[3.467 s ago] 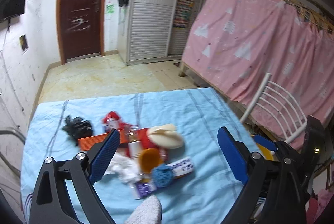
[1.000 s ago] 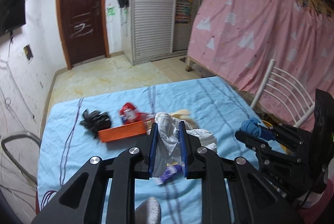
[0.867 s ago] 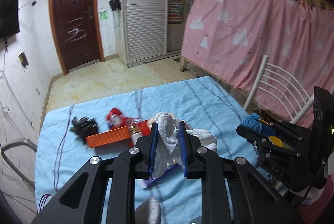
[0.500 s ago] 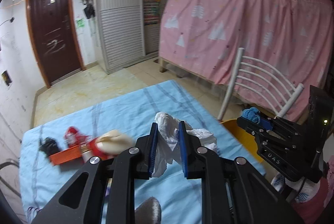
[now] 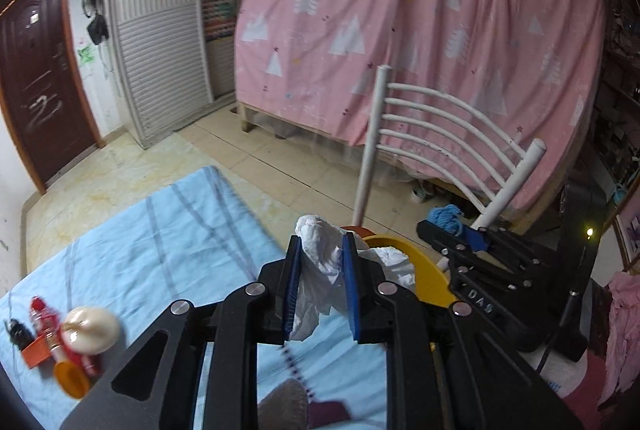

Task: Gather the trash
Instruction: 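Carry the tissue and yarn ball to the yellow bin and open both tools, then move both open tools back over the bed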

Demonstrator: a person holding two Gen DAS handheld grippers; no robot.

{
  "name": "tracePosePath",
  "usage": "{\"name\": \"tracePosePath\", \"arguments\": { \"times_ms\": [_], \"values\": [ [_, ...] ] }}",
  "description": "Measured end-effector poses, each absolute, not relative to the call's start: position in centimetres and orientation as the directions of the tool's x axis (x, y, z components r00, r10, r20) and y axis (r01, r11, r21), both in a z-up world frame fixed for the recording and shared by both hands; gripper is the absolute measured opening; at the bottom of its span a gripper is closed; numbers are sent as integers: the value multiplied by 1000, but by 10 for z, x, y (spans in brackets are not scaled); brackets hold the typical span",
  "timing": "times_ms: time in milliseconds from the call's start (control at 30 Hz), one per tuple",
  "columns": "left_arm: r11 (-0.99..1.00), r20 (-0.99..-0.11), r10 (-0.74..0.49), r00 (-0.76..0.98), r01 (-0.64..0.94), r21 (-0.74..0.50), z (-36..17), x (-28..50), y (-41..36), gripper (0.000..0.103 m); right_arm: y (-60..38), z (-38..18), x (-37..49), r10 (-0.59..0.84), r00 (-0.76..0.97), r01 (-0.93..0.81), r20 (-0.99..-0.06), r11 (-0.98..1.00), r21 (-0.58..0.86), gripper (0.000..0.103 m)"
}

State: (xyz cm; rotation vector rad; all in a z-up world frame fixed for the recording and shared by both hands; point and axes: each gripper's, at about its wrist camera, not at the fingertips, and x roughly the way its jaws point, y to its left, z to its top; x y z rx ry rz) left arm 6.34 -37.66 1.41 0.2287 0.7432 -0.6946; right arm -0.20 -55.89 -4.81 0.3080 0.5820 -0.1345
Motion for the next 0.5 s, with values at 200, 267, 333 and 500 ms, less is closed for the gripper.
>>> {"name": "tracePosePath", "arguments": {
  "times_ms": [200,267,333,500],
  "values": [
    [750,-712,-510,483,655,-93,-3,77,-415,17,-578,-64,0,-61,814,275,-578,916,291,38],
    [754,-720,-505,476,649,-100,-7,81,-420,32,-582,-66,0,-65,811,286,-581,911,297,42],
    [757,-726,-501,471,646,-104,-12,83,-425,40,-583,-67,0,-65,811,288,-581,910,299,42],
    [766,-736,-484,473,635,-96,-19,84,-422,42,-580,-68,3,-52,813,269,-580,917,295,43]
  ]
}}
